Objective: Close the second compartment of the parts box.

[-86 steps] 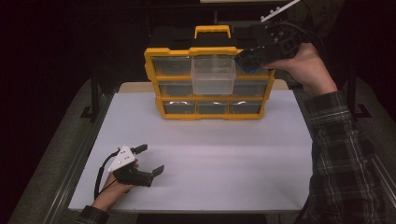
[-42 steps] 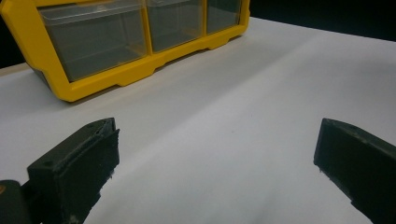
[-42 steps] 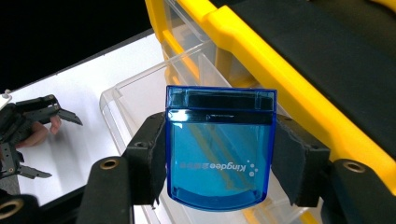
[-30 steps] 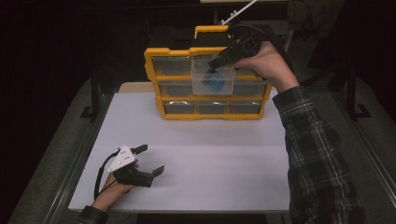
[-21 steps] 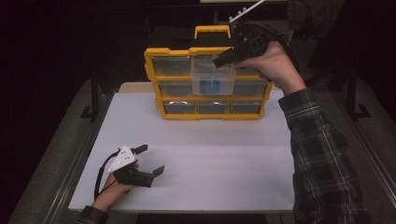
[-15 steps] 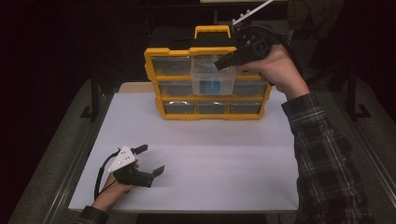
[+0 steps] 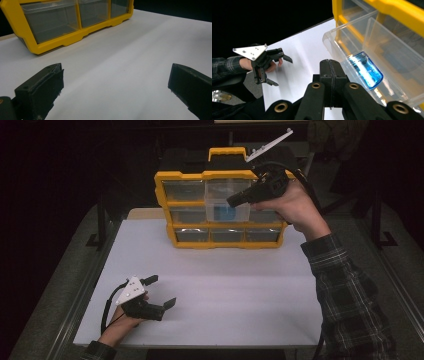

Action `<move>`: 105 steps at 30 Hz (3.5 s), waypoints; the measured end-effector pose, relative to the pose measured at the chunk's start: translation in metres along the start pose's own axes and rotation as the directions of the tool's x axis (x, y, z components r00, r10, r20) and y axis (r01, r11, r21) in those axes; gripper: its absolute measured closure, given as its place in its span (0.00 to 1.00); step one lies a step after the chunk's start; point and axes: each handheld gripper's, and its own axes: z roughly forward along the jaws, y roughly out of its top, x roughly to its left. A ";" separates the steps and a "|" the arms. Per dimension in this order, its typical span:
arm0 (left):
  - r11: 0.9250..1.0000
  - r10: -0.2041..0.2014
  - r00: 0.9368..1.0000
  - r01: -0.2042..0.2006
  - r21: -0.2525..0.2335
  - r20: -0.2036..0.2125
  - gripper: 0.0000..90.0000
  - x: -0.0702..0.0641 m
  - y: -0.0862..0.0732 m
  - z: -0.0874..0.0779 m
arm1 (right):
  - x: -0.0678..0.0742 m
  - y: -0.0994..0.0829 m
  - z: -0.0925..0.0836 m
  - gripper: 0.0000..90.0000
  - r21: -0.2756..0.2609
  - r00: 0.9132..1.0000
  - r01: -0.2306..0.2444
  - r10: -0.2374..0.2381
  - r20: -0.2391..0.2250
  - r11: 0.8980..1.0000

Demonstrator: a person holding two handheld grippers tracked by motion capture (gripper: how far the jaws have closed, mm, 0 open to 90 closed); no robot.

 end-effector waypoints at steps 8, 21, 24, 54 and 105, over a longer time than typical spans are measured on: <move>0.999 0.035 0.999 -0.035 0.012 -0.002 0.00 0.002 0.001 -0.001 | -0.003 -0.007 0.008 0.99 0.027 1.000 0.029 -0.029 -0.005 0.999; 0.999 0.032 0.999 -0.032 0.014 -0.002 0.00 0.002 0.000 -0.001 | -0.008 -0.011 0.016 0.99 0.046 0.999 0.033 -0.034 0.023 0.998; 0.999 0.036 0.999 -0.036 0.013 -0.002 0.00 0.002 0.001 -0.001 | -0.010 -0.011 0.015 0.99 0.042 0.999 0.035 -0.036 0.029 0.999; 1.000 0.017 1.000 -0.017 0.013 -0.004 0.00 0.002 0.000 -0.002 | -0.030 0.003 0.019 0.99 -0.001 0.995 -0.046 0.046 0.087 0.999; 1.000 0.010 1.000 -0.009 0.022 -0.004 0.00 0.002 0.001 -0.002 | -0.056 0.016 0.033 0.99 -0.067 0.973 -0.087 0.099 0.208 0.994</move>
